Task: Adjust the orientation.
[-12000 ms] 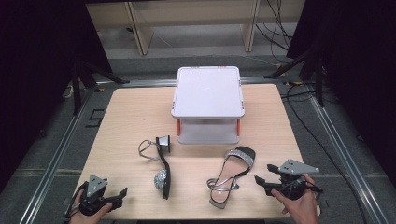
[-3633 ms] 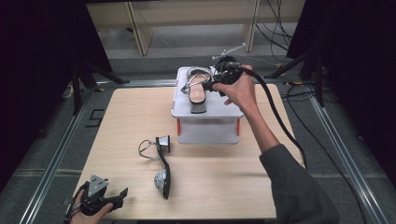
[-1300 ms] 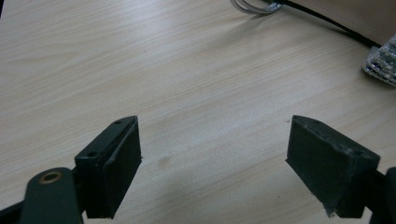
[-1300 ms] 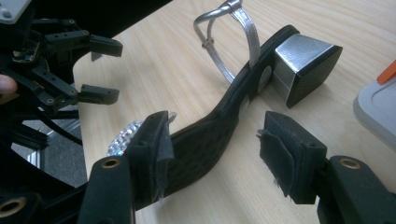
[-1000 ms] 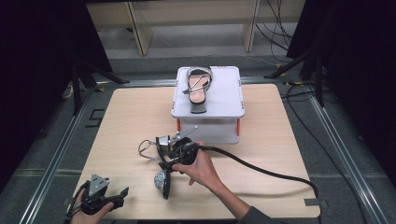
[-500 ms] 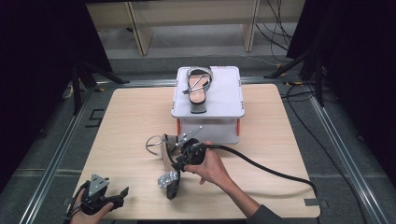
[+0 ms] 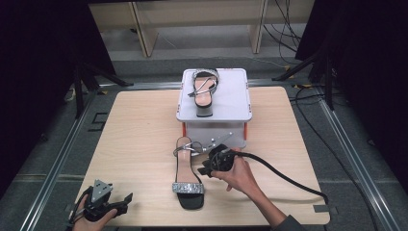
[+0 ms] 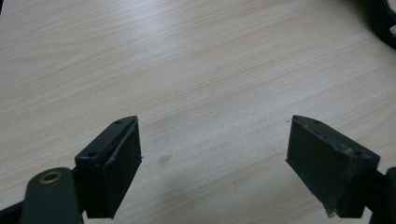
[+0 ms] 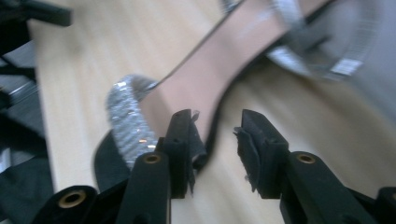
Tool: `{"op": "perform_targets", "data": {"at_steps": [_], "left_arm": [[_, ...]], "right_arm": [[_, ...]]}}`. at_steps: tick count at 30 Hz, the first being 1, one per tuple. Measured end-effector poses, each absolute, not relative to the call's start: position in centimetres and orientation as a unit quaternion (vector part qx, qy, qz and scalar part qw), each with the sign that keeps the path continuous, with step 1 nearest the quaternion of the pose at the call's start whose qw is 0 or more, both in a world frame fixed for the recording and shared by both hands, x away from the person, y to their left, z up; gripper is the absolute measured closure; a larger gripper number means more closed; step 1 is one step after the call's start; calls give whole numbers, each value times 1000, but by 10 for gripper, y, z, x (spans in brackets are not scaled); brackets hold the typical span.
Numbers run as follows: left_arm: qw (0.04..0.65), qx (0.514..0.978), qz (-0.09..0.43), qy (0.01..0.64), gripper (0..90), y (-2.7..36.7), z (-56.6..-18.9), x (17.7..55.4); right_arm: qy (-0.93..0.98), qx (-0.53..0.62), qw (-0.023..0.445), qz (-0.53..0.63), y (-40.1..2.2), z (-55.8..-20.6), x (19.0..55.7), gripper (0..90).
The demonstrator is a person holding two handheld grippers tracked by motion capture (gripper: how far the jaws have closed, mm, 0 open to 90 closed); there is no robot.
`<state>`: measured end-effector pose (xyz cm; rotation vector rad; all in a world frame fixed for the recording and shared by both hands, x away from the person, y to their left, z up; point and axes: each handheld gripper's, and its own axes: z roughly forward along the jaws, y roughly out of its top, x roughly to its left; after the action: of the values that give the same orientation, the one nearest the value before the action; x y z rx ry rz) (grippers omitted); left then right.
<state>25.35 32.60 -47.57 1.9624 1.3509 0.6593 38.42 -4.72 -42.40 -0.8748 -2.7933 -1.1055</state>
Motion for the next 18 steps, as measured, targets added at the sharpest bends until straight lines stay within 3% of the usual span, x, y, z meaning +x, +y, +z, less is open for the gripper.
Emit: {"op": "perform_targets", "data": {"at_steps": [8,13,16,17,18], "left_arm": [[314,757,257,512,172,328,-475,254],[315,757,256,513,172,328,-475,254],[318,755,255,514,172,327,-476,254],[320,754,254,514,172,327,-476,253],[319,754,255,514,172,327,-475,253]], "right_arm": [[-876,-311,-37,-367,-55,-429,411,483],[-875,-307,-41,-371,-53,-439,429,484],[-874,-292,-16,-387,-47,-444,438,538],[-878,-266,-15,-398,-43,-446,441,650],[-878,-266,-15,-398,-43,-446,441,650]]}}
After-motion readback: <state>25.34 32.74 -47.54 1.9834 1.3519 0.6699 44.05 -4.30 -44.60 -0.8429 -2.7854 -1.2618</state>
